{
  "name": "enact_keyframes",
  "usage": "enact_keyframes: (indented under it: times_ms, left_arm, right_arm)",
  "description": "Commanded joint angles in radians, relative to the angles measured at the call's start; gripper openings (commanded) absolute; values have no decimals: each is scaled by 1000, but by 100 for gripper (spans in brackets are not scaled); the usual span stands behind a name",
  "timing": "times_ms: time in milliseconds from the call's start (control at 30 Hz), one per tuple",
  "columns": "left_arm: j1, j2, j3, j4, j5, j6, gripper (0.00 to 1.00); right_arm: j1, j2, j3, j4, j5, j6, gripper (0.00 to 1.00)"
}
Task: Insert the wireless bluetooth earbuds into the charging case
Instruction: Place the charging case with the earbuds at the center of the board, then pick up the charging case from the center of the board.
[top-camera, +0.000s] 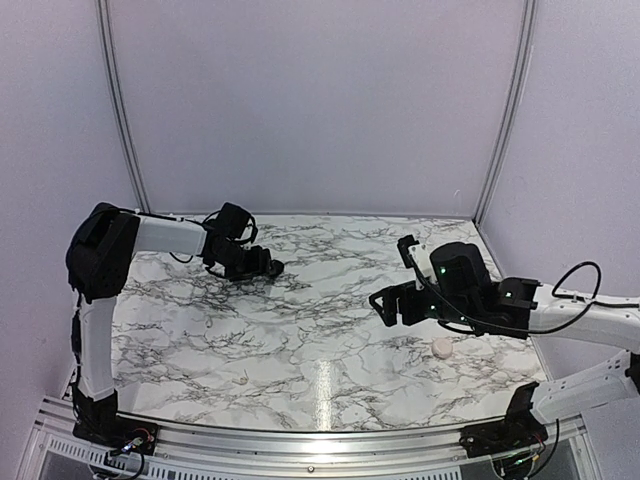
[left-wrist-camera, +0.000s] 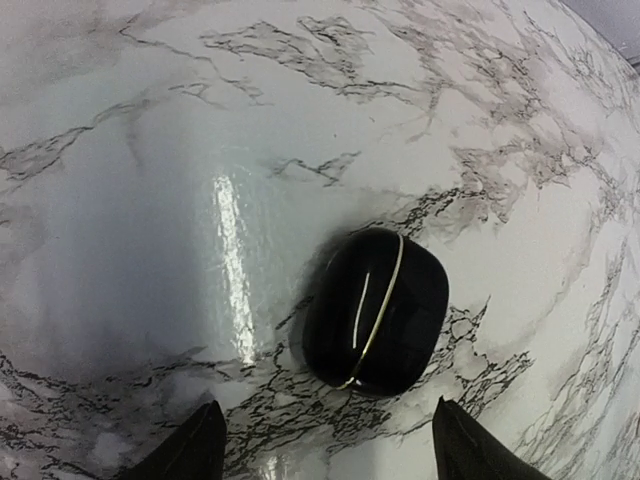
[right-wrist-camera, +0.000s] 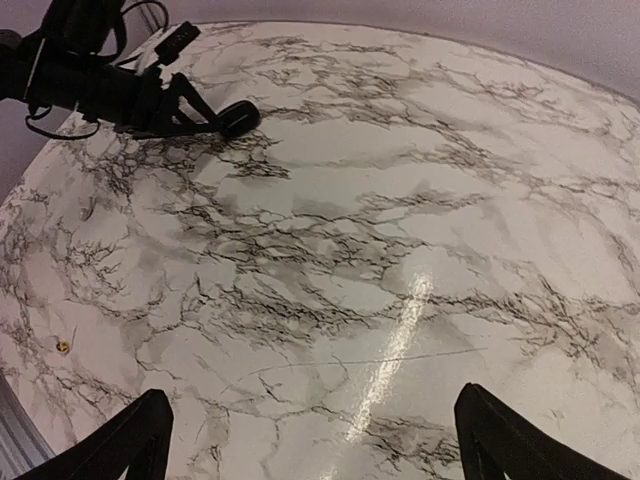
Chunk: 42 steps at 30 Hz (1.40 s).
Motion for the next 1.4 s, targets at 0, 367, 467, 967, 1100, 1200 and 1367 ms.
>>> enact_keyframes:
  times_ms: [0,367,467,967,1100,1200,1367]
  left_arm:
    - [1,-95,-53,-86,-114,38,75]
    - [-110,-270,-104,-68,-227,134,99]
    - [-135,-298,-118,-54,-212,145,99]
    - [-185,-406,-192,-16,-235,143,99]
    - [-185,-448,-235,-8,-272,138,99]
    - [-185,-480,-265,-8,-290,135,99]
    - [-185,-523,-308,-5,-313,129,99]
  right_arm:
    - [-67,-55,-27,-146,34,156,99]
    - [-187,-58,-74,-359,137,311,98]
    - [-192,-24,-97,-379,176,342,99]
    - [-192,106,-188,-337,208,542,84]
    - [-193,153,-189,-293,210,526,76]
    - [-194,184,-191,-263,204,518,73]
    - [-194,211,-185,-229,206,495,69]
